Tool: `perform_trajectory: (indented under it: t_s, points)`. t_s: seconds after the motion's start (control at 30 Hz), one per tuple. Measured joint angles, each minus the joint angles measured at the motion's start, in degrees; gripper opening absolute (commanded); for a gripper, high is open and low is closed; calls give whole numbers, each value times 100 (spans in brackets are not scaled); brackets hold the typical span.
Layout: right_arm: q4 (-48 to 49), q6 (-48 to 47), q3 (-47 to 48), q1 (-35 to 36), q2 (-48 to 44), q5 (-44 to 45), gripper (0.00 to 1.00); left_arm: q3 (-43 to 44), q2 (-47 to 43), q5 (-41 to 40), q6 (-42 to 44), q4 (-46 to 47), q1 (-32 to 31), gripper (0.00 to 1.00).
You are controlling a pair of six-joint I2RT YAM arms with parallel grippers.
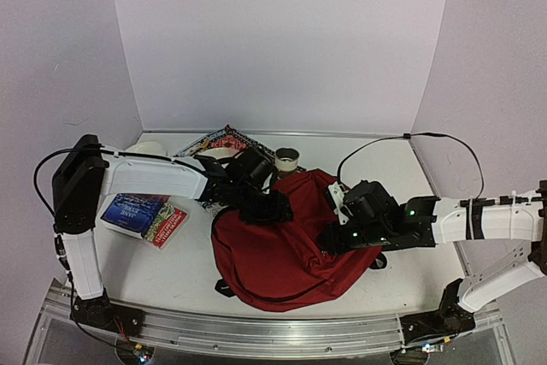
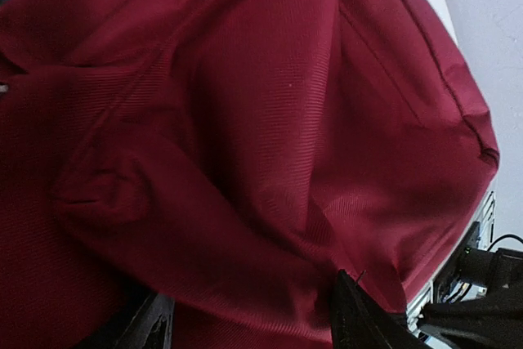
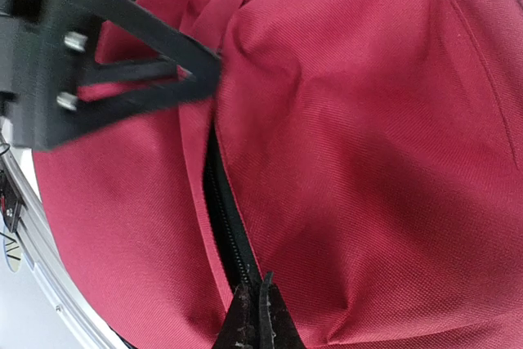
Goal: Pack the student bag
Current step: Hold the student bag from the second largest pocket of the bag, then zip the second largest pocket of the bag.
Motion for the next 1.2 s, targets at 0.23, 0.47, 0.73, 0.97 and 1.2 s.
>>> perform_trajectory:
  t_s: [0.23,0.47,0.73,0.97,1.2]
  points:
    - [0,-5,0,11,0,-26,0,320,354,22,-144,-39,-42,22]
    - [2,84,-195,11,-231,-33,0,442,458,-120,-115,-107,30,0]
    - [127,486,-898,7,-979,64,0,458,456,248,-194,1,171,0]
    - [161,837,-1044,9,-1100,337,0,456,420,483,-299,70,249,8]
    - [-647,853,-510,10,-882,1056,0,54,46,322,-326,288,194,35]
